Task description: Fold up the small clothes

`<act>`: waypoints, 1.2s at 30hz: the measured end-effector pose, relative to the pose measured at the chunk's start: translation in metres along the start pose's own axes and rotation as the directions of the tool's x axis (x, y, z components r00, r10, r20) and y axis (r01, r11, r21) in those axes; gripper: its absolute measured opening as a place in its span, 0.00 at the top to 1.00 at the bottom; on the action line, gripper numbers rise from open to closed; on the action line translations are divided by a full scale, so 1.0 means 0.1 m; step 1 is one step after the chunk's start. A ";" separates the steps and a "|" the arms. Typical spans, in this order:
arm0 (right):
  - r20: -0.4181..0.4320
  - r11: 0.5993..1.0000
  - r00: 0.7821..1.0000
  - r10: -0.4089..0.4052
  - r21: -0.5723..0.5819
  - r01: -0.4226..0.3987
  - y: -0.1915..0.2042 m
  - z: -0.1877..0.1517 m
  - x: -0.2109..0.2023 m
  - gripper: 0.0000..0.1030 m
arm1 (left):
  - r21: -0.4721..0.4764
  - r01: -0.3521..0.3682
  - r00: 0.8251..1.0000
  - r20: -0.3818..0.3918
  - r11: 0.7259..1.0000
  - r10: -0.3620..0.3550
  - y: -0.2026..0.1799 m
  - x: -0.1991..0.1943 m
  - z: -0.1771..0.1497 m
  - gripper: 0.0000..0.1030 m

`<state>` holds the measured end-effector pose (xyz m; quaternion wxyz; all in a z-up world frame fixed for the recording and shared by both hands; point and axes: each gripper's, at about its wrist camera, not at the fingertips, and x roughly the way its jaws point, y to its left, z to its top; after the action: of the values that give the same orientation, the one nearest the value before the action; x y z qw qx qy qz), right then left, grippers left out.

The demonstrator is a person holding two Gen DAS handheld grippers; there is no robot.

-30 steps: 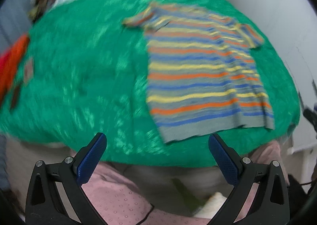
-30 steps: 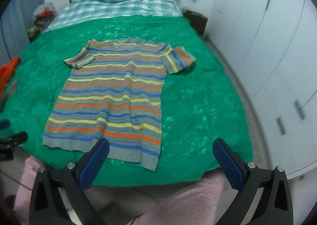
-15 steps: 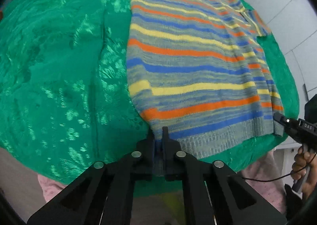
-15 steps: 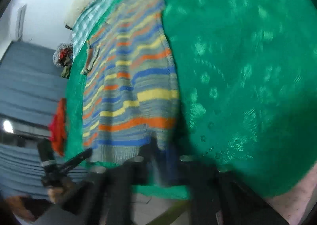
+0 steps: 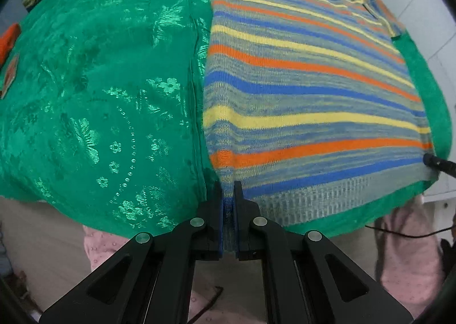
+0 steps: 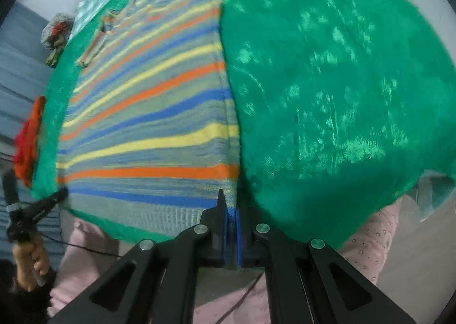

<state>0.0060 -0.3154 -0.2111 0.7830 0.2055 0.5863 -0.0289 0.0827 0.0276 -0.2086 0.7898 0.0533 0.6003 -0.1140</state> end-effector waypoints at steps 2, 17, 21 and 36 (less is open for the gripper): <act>0.013 1.000 1.000 -0.012 0.008 0.012 0.03 0.00 0.00 0.96 | -0.003 -0.013 1.000 0.001 1.000 0.013 -0.02 0.01 0.02 0.97; 0.015 0.988 0.988 -0.151 -0.028 0.151 -0.18 -0.17 -0.63 0.56 | 0.060 -0.313 0.945 0.121 0.948 0.304 0.14 -0.77 -0.16 0.30; 0.169 0.960 0.960 -0.224 -0.130 0.247 -0.04 0.46 -1.19 0.54 | -0.013 -0.219 0.950 0.224 0.976 0.216 0.15 -0.98 0.20 0.27; 0.271 0.833 0.943 -0.193 -0.462 0.303 0.40 2.66 0.37 0.97 | -0.034 -0.133 0.987 0.091 0.991 0.136 -0.14 -0.54 0.16 0.25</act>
<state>0.2700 -0.3661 -0.1731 0.8569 -0.0856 0.5084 -0.0007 0.0803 0.0169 -0.1518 0.8236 0.0772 0.5593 -0.0544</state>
